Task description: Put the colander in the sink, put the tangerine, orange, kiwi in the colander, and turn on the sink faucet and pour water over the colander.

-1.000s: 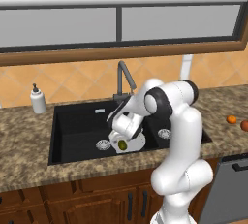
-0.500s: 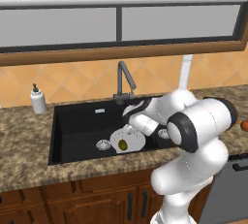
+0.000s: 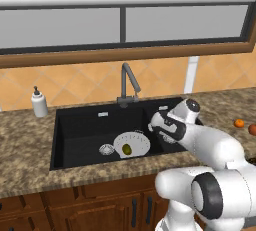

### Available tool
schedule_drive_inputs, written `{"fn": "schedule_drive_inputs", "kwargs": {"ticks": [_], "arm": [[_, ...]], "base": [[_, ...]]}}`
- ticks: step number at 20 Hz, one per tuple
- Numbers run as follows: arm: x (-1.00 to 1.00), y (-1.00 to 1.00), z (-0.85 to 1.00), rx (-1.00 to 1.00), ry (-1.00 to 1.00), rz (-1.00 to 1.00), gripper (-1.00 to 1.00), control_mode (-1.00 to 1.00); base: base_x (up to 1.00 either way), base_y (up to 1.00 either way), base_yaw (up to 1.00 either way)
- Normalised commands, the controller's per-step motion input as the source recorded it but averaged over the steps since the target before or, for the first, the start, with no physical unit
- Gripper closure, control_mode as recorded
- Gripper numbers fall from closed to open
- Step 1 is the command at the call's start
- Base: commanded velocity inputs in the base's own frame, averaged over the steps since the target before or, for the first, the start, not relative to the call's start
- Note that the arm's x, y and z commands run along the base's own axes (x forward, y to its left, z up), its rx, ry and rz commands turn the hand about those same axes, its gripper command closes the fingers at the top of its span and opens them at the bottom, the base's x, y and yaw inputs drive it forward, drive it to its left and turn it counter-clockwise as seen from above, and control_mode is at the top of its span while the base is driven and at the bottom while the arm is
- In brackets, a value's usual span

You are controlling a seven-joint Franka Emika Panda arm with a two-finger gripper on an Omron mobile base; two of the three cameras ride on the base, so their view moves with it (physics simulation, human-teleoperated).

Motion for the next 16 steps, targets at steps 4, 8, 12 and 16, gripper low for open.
{"fn": "schedule_drive_inputs", "kwargs": {"ticks": [4,8,12,16], "arm": [[0.0,-0.87,1.0,-0.06,0.0,-0.17,-1.0,-1.0],[0.0,-0.99,0.73,-0.1,0.0,-0.19,-1.0,-1.0],[0.0,-1.0,0.23,-0.06,0.0,-0.18,-1.0,-1.0],[-0.09,-1.0,0.03,0.0,0.0,-0.16,-1.0,-1.0]], "base": [[0.0,0.0,0.0],[0.0,0.0,0.0],[0.0,0.0,0.0],[0.0,0.0,0.0]]}}
